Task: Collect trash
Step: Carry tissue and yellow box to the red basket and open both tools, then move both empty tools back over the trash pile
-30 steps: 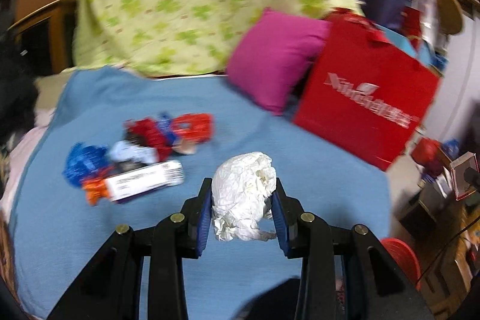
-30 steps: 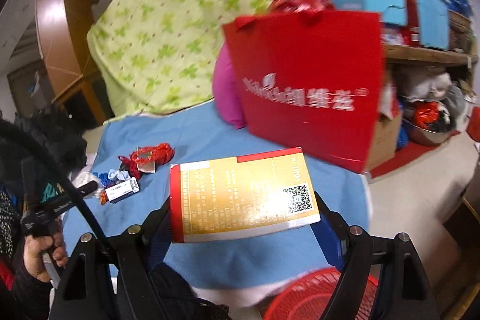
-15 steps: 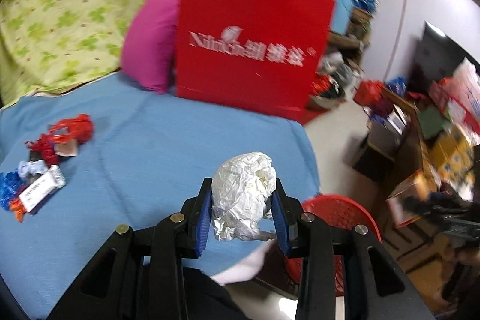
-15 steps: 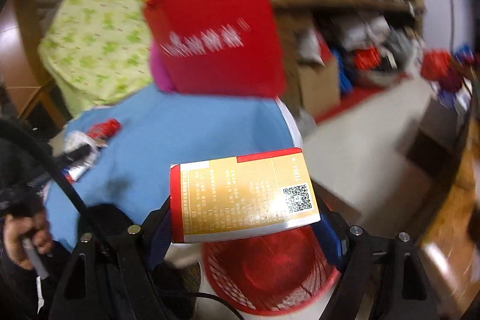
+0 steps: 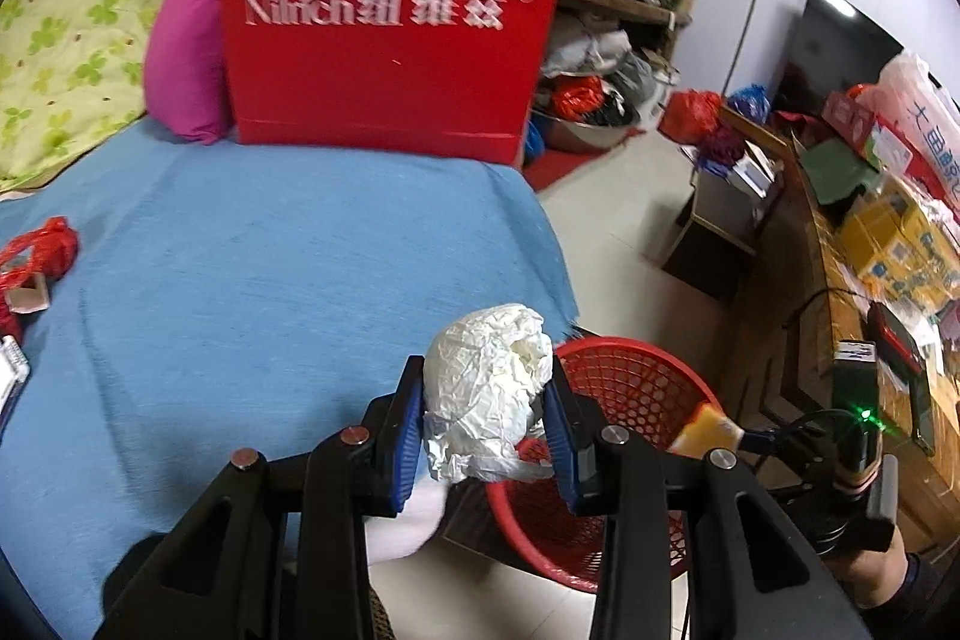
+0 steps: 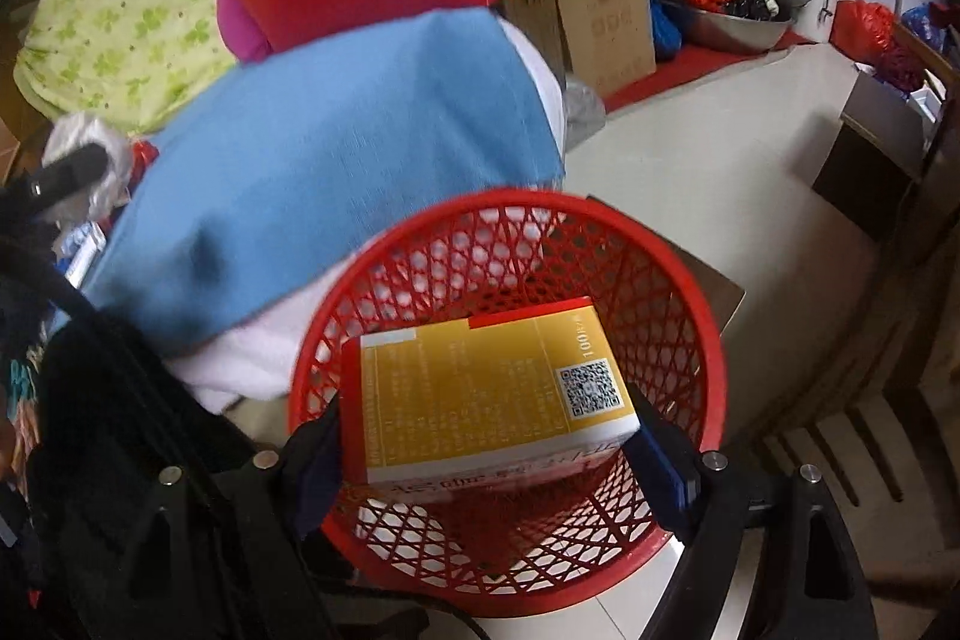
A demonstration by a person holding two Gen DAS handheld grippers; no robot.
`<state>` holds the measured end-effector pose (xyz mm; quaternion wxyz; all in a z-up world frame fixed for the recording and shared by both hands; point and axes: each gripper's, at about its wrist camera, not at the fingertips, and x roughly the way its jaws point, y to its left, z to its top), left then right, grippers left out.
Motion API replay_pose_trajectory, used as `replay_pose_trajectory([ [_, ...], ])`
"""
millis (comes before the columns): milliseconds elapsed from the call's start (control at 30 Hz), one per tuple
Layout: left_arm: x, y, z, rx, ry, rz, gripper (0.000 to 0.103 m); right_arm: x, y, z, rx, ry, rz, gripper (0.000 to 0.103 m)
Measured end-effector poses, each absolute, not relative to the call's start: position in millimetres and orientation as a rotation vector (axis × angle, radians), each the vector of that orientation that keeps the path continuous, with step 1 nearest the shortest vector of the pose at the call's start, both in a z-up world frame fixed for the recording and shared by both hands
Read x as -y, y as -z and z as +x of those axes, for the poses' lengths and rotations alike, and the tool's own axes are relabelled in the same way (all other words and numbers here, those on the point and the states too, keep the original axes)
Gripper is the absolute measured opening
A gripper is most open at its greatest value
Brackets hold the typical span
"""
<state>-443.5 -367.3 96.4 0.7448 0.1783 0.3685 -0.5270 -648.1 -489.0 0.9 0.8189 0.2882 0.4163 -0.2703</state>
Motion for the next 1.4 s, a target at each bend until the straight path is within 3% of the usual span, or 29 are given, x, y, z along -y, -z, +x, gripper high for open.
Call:
replay_pose_trajectory([
  [567, 421, -68, -492, -0.883, 1.286, 0.531, 0.041, 506, -57, -696, -0.633, 0.668, 0.661, 0.087],
  [600, 424, -66, -495, -0.889, 1.293, 0.542, 0.043, 507, -60, -698, -0.62, 0.673, 0.665, 0.087],
  [733, 432, -59, -507, -0.898, 1.312, 0.596, 0.076, 510, -68, -705, -0.58, 0.694, 0.679, 0.087],
  [1067, 395, -82, -460, -0.886, 1.225, 0.452, 0.076, 513, -78, -699, -0.554, 0.704, 0.697, 0.087],
  [1400, 299, -96, -377, -0.862, 1.005, 0.269, 0.076, 485, -92, -638, -0.591, 0.598, 0.631, 0.087],
])
